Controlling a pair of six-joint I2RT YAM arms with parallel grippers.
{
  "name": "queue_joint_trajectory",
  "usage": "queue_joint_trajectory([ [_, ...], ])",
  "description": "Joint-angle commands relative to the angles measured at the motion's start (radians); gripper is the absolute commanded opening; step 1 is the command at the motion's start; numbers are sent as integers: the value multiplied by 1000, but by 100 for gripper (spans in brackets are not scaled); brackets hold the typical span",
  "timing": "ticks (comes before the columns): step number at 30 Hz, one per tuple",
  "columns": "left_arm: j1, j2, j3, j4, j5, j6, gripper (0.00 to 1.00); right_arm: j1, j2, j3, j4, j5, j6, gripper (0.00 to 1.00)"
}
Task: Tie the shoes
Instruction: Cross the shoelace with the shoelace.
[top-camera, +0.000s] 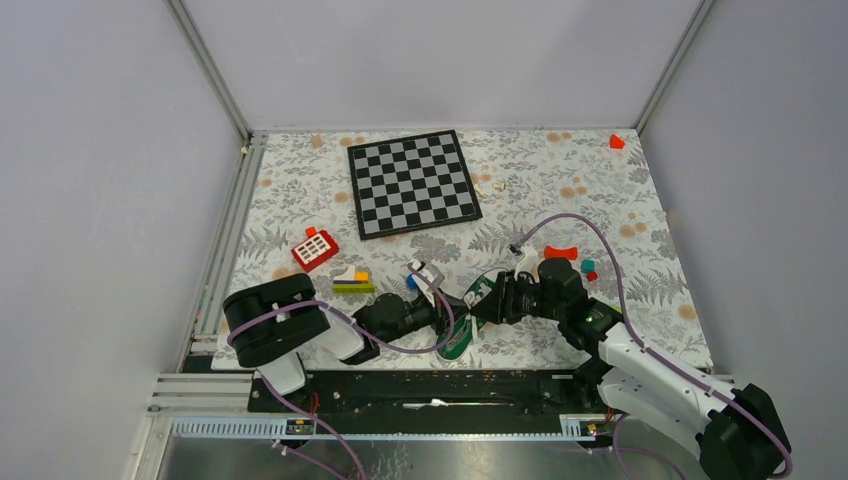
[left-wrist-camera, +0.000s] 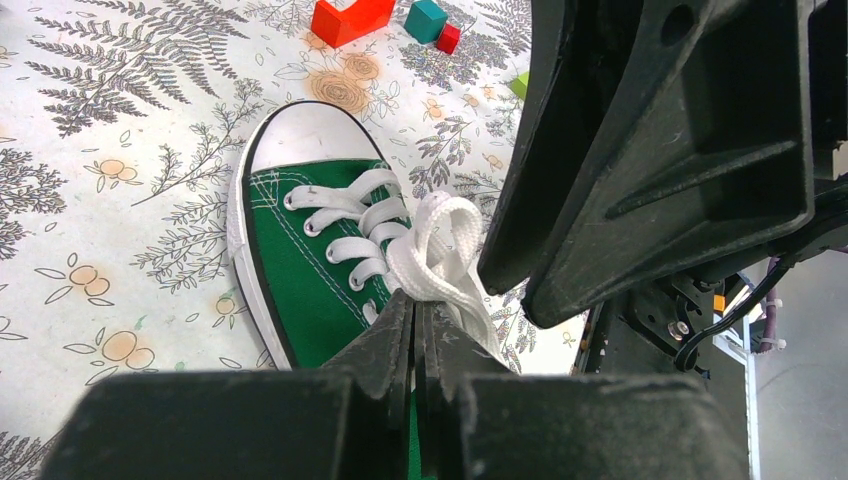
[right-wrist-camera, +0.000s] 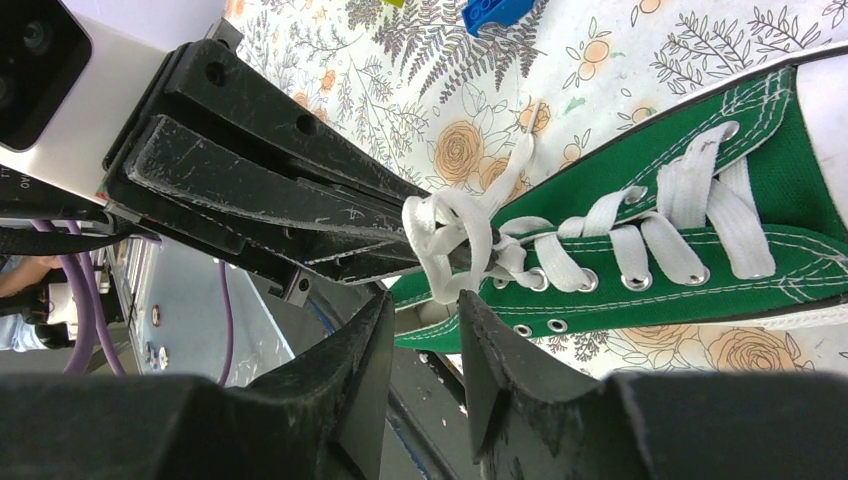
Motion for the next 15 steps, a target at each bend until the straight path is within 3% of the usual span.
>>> queue_joint_trajectory([
  [1,-5,-11,24,41,5,3,0,2,17,8,32,2,-13,37],
  [15,-5,-5,27,43,12,3,0,20,117,35,110,-11,-10,35],
])
